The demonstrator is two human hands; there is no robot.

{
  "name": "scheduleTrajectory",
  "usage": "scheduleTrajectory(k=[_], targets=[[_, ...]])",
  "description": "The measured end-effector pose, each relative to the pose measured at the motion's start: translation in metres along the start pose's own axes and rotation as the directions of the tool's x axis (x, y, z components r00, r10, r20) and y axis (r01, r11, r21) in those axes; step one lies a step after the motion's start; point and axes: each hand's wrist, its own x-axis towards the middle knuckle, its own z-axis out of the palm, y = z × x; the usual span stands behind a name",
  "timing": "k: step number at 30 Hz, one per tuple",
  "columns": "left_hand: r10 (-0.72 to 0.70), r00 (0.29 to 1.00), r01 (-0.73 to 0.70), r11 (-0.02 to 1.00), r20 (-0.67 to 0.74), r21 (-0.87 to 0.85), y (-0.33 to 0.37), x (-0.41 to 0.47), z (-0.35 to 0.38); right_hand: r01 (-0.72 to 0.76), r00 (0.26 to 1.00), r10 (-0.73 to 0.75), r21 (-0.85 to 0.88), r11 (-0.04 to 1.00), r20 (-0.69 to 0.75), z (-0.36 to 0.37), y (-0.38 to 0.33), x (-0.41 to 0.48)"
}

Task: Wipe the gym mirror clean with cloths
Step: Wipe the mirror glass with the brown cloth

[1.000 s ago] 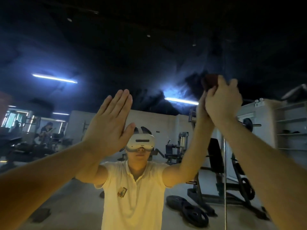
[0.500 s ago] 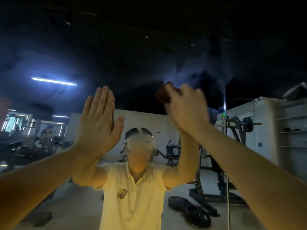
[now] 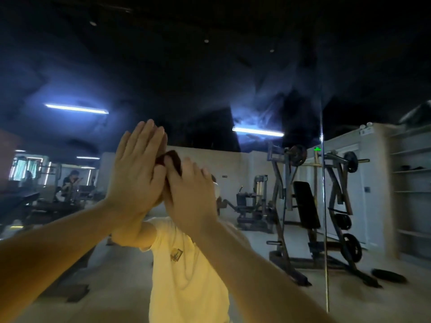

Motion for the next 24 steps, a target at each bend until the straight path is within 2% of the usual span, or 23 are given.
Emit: scheduleTrajectory(k=[2,3,4,6,9,10,12,13,14,17,19,20,22,23,24], targets=[[0.072,0.997,-0.073,0.996,0.029,0.044,0.009,-0.016,0.001,0.168,0.985,-0.163,-0.067,0.984,0.062,-0.012,0.028,-0.013],[0.101,0.993,-0.106,0.991,0.063,0.079,0.014,-0.025,0.004,0.174,0.983,-0.164,-0.146,0.974,0.079,-0.023,0.051,-0.016],[0.1,0.99,-0.111,0.987,0.1,0.114,0.02,-0.031,0.008,0.12,0.991,-0.104,-0.226,0.967,0.08,-0.035,0.079,-0.019],[0.035,0.987,-0.063,0.982,0.158,0.178,0.028,-0.039,0.018,-0.092,0.994,0.104,-0.331,0.939,0.018,-0.063,0.142,-0.033],[-0.021,0.982,-0.021,0.976,0.19,0.217,0.032,-0.042,0.024,-0.399,0.916,0.383,-0.408,0.821,-0.124,-0.087,0.193,-0.052],[-0.019,0.98,-0.024,0.977,0.198,0.212,0.032,-0.042,0.024,-0.497,0.866,0.47,-0.392,0.774,-0.17,-0.081,0.189,-0.053],[0.002,0.977,-0.042,0.982,0.215,0.182,0.027,-0.043,0.02,-0.679,0.734,0.629,-0.247,0.692,-0.255,-0.06,0.148,-0.046],[0.027,0.974,-0.065,0.985,0.223,0.162,0.024,-0.044,0.016,-0.71,0.701,0.66,-0.17,0.684,-0.272,-0.048,0.118,-0.041],[0.064,0.972,-0.099,0.984,0.225,0.148,0.02,-0.045,0.011,-0.696,0.707,0.65,-0.109,0.71,-0.277,-0.036,0.087,-0.037],[0.121,0.977,-0.143,0.983,0.175,0.118,0.006,-0.053,-0.006,-0.516,0.844,0.502,-0.031,0.856,-0.188,-0.005,0.003,-0.034],[0.077,0.988,-0.089,0.992,0.13,0.09,0.001,-0.06,-0.013,-0.319,0.947,0.319,0.007,0.948,-0.047,0.004,-0.025,-0.043],[0.058,0.99,-0.069,0.994,0.127,0.084,0.001,-0.065,-0.014,-0.181,0.983,0.181,0.019,0.983,0.022,0.006,-0.027,-0.051],[0.033,0.988,-0.046,0.996,0.154,0.082,0.012,-0.074,-0.008,0.116,0.991,-0.114,-0.013,0.993,0.075,-0.001,-0.005,-0.068],[0.02,0.985,-0.035,0.996,0.174,0.084,0.021,-0.079,-0.003,0.188,0.98,-0.183,-0.062,0.98,0.077,-0.008,0.014,-0.078],[0.004,0.982,-0.021,0.996,0.191,0.091,0.029,-0.084,0.004,0.191,0.98,-0.182,-0.122,0.974,0.079,-0.019,0.039,-0.087]])
